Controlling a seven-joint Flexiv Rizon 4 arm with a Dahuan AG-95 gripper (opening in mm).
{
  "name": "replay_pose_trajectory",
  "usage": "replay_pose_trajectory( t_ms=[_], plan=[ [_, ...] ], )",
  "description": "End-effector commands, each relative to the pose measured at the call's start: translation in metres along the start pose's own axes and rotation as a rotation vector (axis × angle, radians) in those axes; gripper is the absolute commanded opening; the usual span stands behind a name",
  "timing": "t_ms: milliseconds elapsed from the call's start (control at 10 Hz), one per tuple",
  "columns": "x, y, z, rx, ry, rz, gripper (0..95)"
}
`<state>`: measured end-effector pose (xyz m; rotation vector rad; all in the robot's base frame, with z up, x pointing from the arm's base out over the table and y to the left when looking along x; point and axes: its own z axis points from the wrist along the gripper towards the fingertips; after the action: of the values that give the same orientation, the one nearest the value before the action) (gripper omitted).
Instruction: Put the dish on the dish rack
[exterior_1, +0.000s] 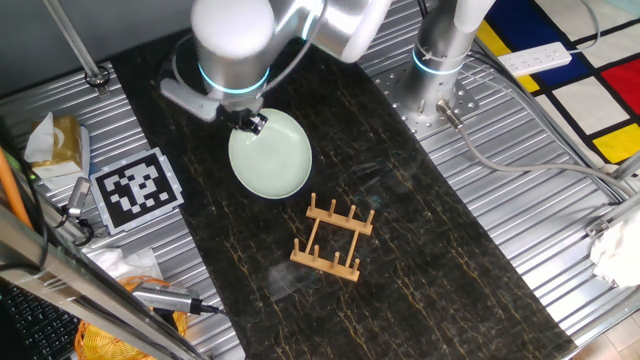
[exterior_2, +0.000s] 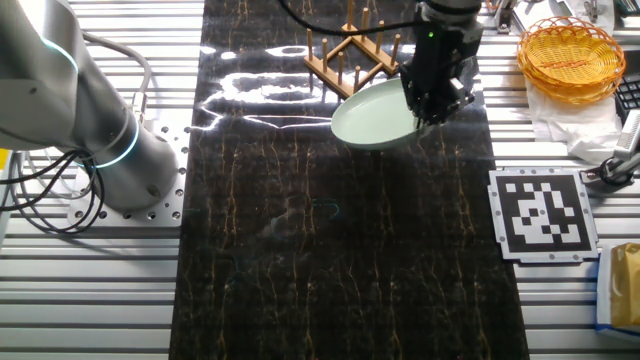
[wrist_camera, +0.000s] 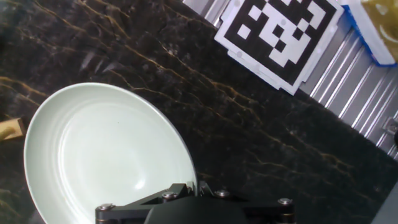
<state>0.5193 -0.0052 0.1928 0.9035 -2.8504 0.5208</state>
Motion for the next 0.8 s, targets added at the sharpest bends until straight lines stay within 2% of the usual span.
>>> replay_pose_trajectory(
  t_ms=[100, 300, 600, 700, 800],
  plan=[
    [0.003, 0.000, 0.000, 0.040, 0.036, -0.029, 0.0],
    [0.003, 0.000, 0.000, 0.031, 0.038, -0.038, 0.0],
    [0.003, 0.000, 0.000, 0.002, 0.069, -0.062, 0.0],
    [0.003, 0.001, -0.003, -0.002, 0.075, -0.071, 0.0],
    [0.000, 0.002, -0.018, -0.004, 0.077, -0.076, 0.0]
  ],
)
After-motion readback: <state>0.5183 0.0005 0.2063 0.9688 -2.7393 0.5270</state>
